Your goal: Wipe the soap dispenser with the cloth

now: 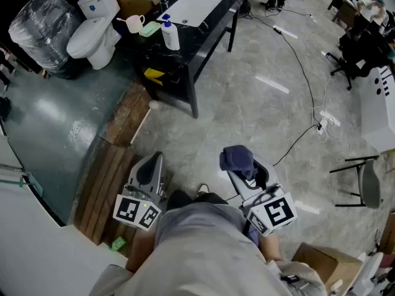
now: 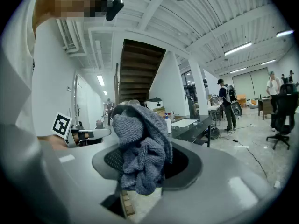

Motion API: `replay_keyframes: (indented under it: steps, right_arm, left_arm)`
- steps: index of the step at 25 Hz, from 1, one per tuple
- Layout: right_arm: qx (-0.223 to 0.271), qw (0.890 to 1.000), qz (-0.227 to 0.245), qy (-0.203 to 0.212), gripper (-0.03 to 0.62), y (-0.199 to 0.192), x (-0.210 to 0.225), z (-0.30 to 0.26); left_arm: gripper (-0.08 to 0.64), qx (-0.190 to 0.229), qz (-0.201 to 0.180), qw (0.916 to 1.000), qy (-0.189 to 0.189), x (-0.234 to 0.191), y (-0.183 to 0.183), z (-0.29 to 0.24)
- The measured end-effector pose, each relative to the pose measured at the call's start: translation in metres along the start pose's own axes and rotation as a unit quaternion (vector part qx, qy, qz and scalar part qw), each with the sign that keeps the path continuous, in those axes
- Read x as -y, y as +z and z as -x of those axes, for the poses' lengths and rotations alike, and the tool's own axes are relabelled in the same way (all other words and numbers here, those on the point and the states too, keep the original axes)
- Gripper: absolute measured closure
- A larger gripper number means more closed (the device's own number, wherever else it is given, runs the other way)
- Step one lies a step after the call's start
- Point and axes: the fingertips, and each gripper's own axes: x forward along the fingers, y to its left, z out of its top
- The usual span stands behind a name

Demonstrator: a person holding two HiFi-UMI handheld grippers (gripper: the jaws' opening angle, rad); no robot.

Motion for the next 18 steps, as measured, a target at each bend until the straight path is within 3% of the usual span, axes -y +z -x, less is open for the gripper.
replay_keyframes:
  steps: [18]
  right_arm:
    - [-0.012, 0.999, -0.023, 0.035, 0.414, -0.007, 0.002, -0.015]
  left_arm:
    - [0.555, -0.012, -0.011, 0.9998, 0.015, 0.005, -0.008, -0.011]
